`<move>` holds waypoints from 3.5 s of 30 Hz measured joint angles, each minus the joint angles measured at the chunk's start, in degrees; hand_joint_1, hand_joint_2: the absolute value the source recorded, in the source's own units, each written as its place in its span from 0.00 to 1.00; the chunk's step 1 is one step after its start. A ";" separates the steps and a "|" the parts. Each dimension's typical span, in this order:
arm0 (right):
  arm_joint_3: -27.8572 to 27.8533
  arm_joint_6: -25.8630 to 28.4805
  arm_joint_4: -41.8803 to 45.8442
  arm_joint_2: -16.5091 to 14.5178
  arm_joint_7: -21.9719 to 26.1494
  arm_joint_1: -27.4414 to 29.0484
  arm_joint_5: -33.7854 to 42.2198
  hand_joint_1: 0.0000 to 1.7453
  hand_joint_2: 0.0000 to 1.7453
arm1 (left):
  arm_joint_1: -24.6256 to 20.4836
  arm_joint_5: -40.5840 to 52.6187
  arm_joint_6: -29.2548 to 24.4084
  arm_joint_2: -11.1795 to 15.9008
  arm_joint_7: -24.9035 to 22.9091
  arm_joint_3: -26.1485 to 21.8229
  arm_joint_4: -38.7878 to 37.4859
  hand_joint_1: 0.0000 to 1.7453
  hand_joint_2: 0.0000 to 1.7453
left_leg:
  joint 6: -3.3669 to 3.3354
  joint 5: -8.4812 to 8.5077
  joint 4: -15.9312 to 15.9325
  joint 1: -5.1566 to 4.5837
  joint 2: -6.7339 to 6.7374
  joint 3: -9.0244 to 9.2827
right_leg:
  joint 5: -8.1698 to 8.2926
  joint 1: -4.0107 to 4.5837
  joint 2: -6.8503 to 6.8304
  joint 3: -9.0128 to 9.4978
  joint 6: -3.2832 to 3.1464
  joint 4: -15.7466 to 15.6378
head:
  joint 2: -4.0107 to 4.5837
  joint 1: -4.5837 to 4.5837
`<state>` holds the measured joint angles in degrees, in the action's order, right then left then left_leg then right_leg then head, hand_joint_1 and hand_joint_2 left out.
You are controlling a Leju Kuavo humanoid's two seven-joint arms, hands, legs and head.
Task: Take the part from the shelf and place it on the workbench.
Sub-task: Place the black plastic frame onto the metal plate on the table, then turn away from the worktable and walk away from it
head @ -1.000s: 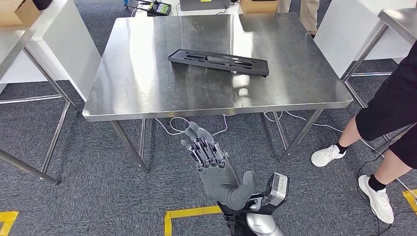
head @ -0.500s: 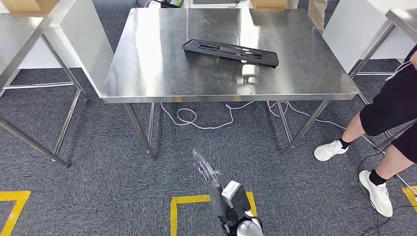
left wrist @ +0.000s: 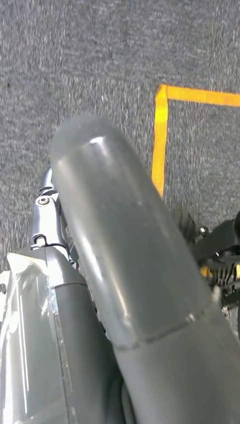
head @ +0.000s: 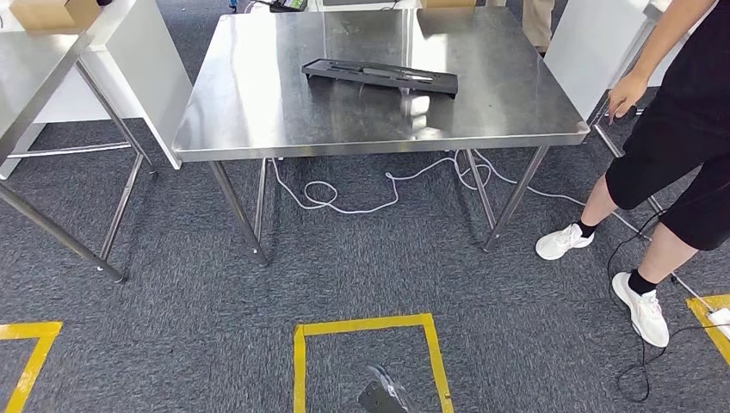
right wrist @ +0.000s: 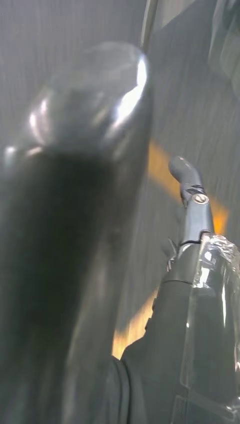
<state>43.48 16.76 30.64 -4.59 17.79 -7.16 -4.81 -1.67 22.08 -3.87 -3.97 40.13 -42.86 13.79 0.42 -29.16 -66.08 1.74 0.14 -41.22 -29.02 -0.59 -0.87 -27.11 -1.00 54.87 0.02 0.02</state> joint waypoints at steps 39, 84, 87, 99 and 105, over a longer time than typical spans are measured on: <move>-6.52 -6.29 -20.12 2.44 -20.62 3.90 10.52 0.00 0.00 | 0.44 1.33 0.84 0.94 -0.02 1.54 -1.63 0.00 0.00 | -1.15 -1.79 6.73 -0.41 -0.30 14.99 | 2.24 1.22 -0.08 -4.12 0.81 2.45 | 0.00 0.39; -9.18 -5.67 -20.69 2.67 -20.32 4.64 13.03 0.00 0.00 | 0.74 3.19 1.53 1.90 0.00 5.97 -1.86 0.00 0.00 | -2.45 1.33 8.98 -2.32 0.42 11.13 | -0.83 0.18 -0.11 0.38 2.11 0.26 | 0.00 0.10; -9.37 -6.03 -20.69 2.72 -20.77 4.55 13.11 0.00 0.00 | 0.61 3.23 1.43 2.11 0.00 6.32 -2.06 0.00 0.00 | -3.21 1.88 9.48 -2.03 0.58 10.99 | -0.82 0.04 -0.06 0.14 2.56 0.53 | 0.00 0.09; -9.44 -6.29 -20.83 2.91 -21.53 4.78 13.19 0.00 0.00 | 0.56 3.25 0.83 2.34 0.00 6.87 -2.48 0.00 0.00 | -1.57 2.03 9.09 -1.05 4.83 10.51 | -0.44 -1.33 -2.64 -2.35 4.74 2.65 | 0.00 -0.57; -9.58 -6.29 -20.88 2.80 -21.98 4.84 13.30 0.00 0.00 | 0.46 3.24 0.80 2.35 0.00 6.99 -2.52 0.00 0.00 | 0.12 -2.30 3.57 -0.09 2.39 8.46 | 0.57 -1.07 0.39 -2.69 1.75 2.52 | 0.00 -0.21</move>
<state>33.90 10.46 9.75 -1.79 -4.19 -2.32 8.48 -1.21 25.32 -3.07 -1.62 40.13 -35.86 11.27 0.54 -31.46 -62.50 1.65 2.54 -32.76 -28.45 -1.66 -0.49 -29.80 0.75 57.39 0.02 -0.19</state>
